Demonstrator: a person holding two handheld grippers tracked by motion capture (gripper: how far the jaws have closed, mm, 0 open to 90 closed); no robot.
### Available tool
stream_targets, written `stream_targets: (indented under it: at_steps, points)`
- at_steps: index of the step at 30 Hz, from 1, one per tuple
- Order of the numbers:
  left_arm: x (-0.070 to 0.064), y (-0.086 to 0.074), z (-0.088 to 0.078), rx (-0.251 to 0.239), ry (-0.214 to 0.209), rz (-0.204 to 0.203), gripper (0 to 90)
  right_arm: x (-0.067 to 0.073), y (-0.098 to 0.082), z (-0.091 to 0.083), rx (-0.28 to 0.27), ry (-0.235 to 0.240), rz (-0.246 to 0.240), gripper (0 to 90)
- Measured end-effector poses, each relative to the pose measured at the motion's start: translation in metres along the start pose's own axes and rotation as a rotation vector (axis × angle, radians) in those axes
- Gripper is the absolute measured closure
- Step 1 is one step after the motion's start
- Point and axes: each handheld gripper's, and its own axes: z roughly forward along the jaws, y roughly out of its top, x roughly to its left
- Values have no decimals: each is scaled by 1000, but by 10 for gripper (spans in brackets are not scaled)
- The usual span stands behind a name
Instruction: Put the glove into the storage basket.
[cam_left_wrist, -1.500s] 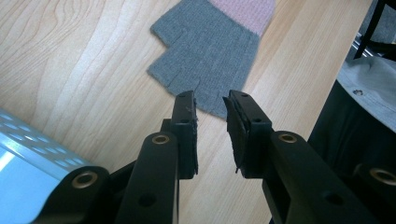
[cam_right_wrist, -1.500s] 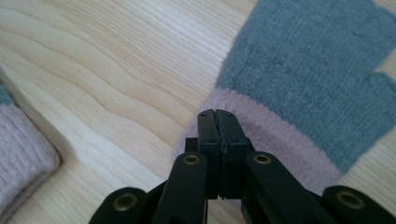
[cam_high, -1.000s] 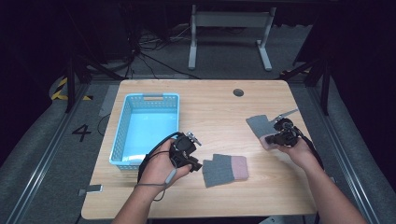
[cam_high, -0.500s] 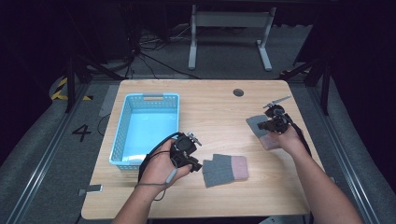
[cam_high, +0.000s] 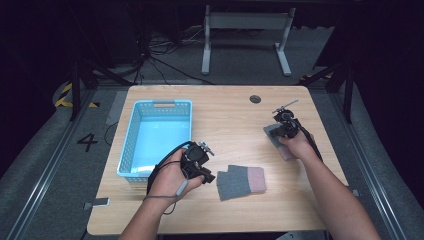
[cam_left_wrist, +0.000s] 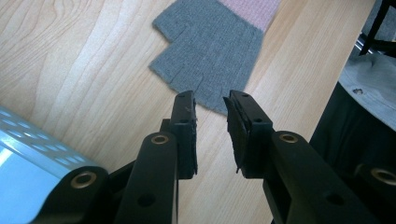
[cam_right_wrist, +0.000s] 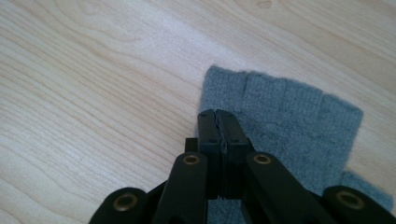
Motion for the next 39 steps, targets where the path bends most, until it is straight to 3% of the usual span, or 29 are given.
stream_targets:
  at_steps: [7, 11, 17, 18, 27, 32, 39]
  points:
    - [-1, 0, 0, -3, -2, 4, 725, 10, -5, -2, 8, 21, -38, 893]
    - [-2, 0, 0, -1, -1, 3, 725, 22, -11, -4, 15, 50, -91, 893]
    - [-2, 1, 0, 2, -6, 5, 725, 26, -12, -9, 5, 57, -111, 892]
    - [-2, 1, 0, 0, -6, 6, 725, 24, -12, -16, -25, 64, -95, 889]
    - [-3, 3, 0, -5, -6, 11, 724, 9, -20, -50, -114, 62, -45, 752]
    - [-3, 3, 0, -5, -5, 11, 723, 1, -24, -57, -119, 58, -29, 668]
    - [-4, 3, -1, -6, -6, 8, 724, -15, -29, -57, -61, 47, -2, 586]
